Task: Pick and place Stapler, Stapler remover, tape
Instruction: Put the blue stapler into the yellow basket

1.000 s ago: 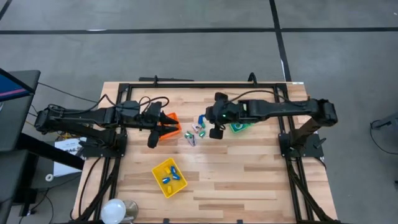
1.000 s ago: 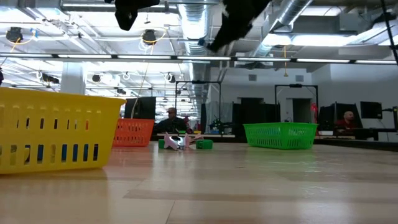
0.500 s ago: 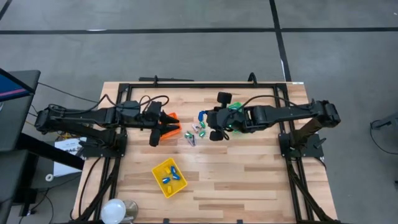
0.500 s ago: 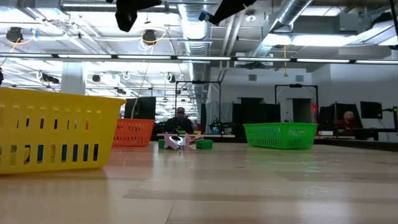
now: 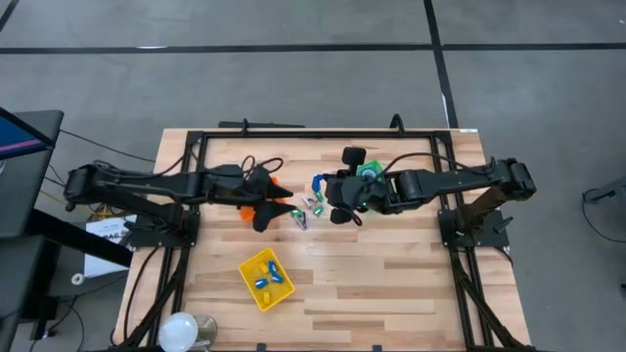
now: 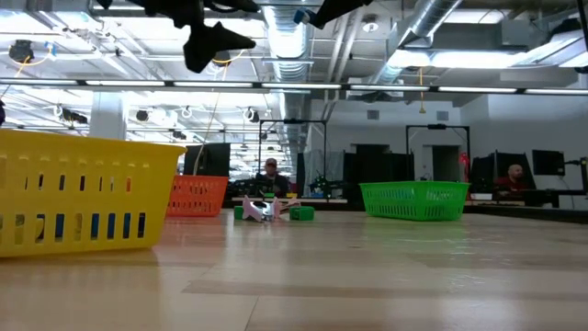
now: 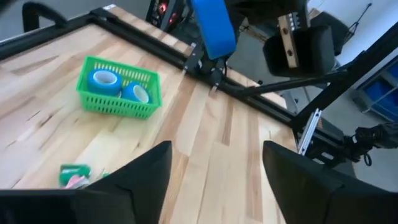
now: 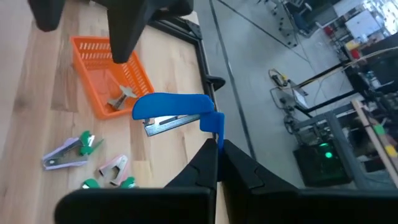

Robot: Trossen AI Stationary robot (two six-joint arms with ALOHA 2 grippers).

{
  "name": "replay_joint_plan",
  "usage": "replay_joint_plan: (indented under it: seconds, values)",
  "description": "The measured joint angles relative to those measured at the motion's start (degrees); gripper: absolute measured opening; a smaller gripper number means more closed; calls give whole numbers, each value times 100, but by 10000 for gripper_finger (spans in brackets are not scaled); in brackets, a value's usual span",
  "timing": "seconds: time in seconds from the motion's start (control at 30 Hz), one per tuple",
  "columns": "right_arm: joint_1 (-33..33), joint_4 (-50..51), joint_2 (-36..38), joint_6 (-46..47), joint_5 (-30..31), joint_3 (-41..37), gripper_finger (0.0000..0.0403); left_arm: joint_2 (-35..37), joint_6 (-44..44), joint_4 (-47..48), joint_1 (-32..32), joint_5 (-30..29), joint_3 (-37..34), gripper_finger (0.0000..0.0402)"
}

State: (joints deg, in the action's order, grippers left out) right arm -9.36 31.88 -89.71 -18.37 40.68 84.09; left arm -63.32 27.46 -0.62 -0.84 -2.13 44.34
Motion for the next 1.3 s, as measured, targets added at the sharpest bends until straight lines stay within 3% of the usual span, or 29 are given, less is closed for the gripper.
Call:
replay_joint_plan:
  seconds: [0.37, 0.7, 1.3]
  values:
    - [-98, 85, -76, -587, 29, -9, 0, -290, 2, -1017, 0, -56, -2, 256]
    - [-227, 143, -439, -921, 144, -11, 0, -319, 727, -1050, 0, -1093, -4, 253]
    - [-276, 85, -710, -905, 291, -4, 0, -1196, 1102, -1677, 57, -723, -7, 252]
